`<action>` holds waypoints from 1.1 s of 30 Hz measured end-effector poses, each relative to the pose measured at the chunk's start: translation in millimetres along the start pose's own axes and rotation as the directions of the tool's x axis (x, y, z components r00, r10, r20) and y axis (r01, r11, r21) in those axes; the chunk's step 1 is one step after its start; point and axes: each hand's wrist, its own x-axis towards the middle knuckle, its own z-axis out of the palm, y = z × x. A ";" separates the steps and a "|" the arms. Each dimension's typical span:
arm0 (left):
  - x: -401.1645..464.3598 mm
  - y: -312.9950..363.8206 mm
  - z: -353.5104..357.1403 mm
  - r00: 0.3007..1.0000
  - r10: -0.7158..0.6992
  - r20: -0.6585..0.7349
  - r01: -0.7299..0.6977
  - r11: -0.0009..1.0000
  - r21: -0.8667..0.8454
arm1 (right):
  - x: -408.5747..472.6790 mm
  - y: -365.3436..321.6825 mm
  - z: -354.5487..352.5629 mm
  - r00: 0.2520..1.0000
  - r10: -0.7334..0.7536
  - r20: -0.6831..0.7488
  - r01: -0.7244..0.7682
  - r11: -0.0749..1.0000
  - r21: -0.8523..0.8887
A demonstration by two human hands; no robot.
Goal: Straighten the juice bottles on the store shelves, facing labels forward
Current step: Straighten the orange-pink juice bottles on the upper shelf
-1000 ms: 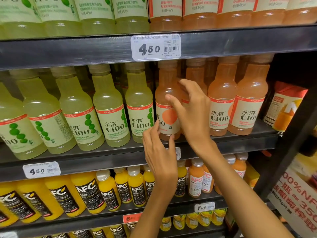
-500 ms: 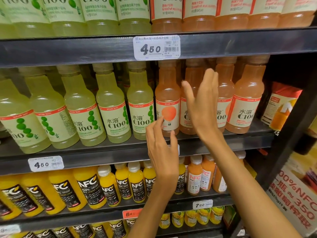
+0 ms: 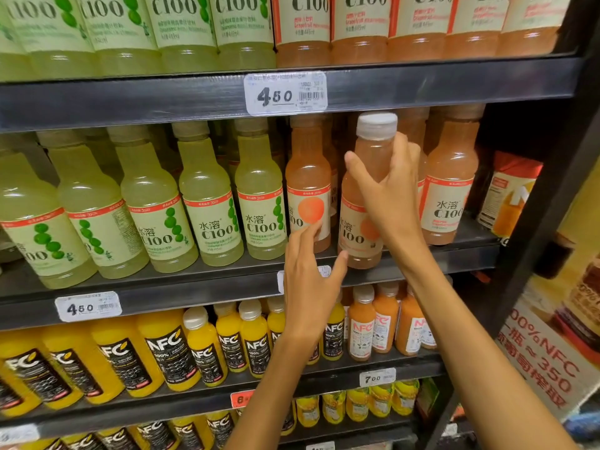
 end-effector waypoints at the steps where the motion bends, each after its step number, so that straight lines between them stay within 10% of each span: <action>1: -1.2 1.4 -0.4 1.000 0.002 0.031 -0.001 1.000 -0.024 | -3.3 -2.2 -2.4 1.000 0.004 0.028 -0.006 0.998 0.059; 13: -34.4 32.7 -23.7 0.960 -0.079 0.269 0.179 0.910 -0.374 | -29.1 -26.9 -46.7 0.924 0.080 0.375 -0.299 0.763 0.573; 20: -67.2 40.5 -56.2 0.678 -0.089 0.730 0.646 0.546 -0.534 | -41.1 -19.4 -30.2 0.652 0.179 0.737 -0.752 0.280 0.597; 27: -66.9 50.0 -70.4 0.643 -0.267 0.718 0.728 0.504 -0.465 | -46.0 -8.4 -28.1 0.591 0.459 0.663 -0.806 0.377 0.457; 33: -72.8 60.4 -67.8 0.574 -0.085 0.815 0.815 -0.043 -0.578 | -47.9 -3.4 -30.2 0.423 0.456 0.783 -0.904 0.159 0.396</action>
